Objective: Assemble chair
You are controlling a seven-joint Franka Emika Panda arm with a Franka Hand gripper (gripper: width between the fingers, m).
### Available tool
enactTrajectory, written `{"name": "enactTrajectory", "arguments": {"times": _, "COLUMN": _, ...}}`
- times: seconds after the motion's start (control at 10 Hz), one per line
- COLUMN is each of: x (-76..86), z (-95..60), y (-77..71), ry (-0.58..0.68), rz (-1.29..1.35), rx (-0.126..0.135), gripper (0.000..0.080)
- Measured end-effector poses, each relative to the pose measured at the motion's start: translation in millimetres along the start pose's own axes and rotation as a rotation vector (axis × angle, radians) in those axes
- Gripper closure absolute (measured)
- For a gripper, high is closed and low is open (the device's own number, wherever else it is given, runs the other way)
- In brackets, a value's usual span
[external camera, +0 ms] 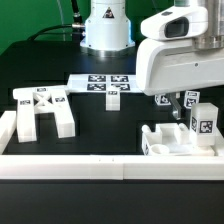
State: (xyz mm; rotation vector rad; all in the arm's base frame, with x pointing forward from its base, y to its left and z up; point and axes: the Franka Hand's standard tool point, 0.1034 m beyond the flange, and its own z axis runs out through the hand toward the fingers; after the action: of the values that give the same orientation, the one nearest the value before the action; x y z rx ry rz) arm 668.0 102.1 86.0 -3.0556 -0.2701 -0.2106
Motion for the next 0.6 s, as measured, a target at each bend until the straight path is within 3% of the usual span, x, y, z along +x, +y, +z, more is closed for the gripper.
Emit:
{"name": "enactTrajectory", "arguments": {"times": 0.1, "x": -0.2, "z": 0.5, "y": -1.1, "ry": 0.002, "rz": 0.0, "rx": 0.0, "gripper": 0.0151}}
{"name": "enactTrajectory", "arguments": {"times": 0.3, "x": -0.6, "z": 1.1, "y": -3.5, "ry": 0.001, "rz": -0.003, "rx": 0.002, "gripper": 0.0414}}
{"name": "enactTrajectory", "arguments": {"times": 0.4, "x": -0.6, "z": 1.1, "y": -3.4, "ry": 0.001, "rz": 0.005, "rx": 0.002, "gripper": 0.0414}}
{"name": "enactTrajectory", "arguments": {"times": 0.5, "x": -0.5, "z": 0.9, "y": -3.5, "ry": 0.002, "rz": 0.026, "rx": 0.002, "gripper": 0.0508}}
{"name": "enactTrajectory", "arguments": {"times": 0.6, "x": -0.5, "z": 0.9, "y": -3.3, "ry": 0.002, "rz": 0.024, "rx": 0.002, "gripper": 0.0508}}
